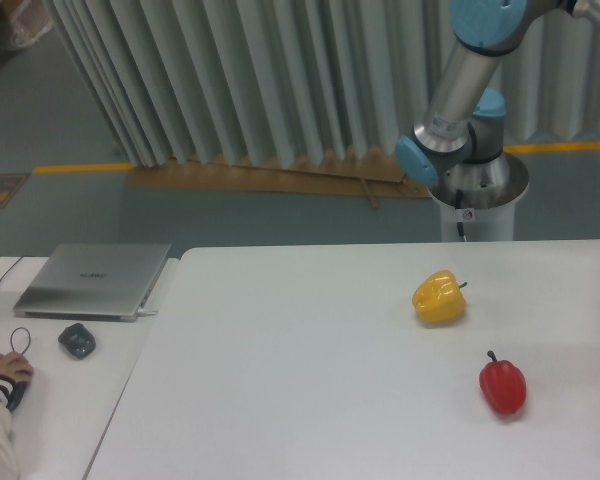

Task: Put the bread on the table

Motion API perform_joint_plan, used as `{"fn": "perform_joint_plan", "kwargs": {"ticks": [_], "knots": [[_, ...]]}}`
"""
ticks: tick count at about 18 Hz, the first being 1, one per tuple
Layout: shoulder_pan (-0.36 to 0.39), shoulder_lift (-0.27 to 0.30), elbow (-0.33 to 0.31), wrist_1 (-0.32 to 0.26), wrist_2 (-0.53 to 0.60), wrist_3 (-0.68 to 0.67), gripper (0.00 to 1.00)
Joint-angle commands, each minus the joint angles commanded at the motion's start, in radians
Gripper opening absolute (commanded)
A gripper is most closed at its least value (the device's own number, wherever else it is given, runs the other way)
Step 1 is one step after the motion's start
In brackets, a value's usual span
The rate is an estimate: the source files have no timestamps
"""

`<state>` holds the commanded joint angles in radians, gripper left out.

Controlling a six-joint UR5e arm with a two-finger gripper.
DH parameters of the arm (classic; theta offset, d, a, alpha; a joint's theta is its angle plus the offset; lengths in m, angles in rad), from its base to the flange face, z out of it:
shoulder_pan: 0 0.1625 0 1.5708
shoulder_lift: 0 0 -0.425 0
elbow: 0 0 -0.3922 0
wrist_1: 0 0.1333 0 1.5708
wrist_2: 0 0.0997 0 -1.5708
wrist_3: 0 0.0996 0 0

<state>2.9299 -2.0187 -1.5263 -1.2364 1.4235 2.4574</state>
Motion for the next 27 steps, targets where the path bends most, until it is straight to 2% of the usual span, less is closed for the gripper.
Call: {"fn": "perform_joint_plan", "kwargs": {"ticks": [7,8,14,22,27], "knots": [[0.003,0.006,0.002,-0.002,0.0,0.002,0.44],[0.003,0.006,0.002,-0.002,0.0,-0.002,0.38],[0.002,0.029,0.002,-0.014,-0.002,-0.003,0.38],[-0.005,0.12,0.011,-0.143,-0.002,-0.066,0.38],[-0.041,0.175,0.011,-0.201,-0.002,-0.155,0.38]]}}
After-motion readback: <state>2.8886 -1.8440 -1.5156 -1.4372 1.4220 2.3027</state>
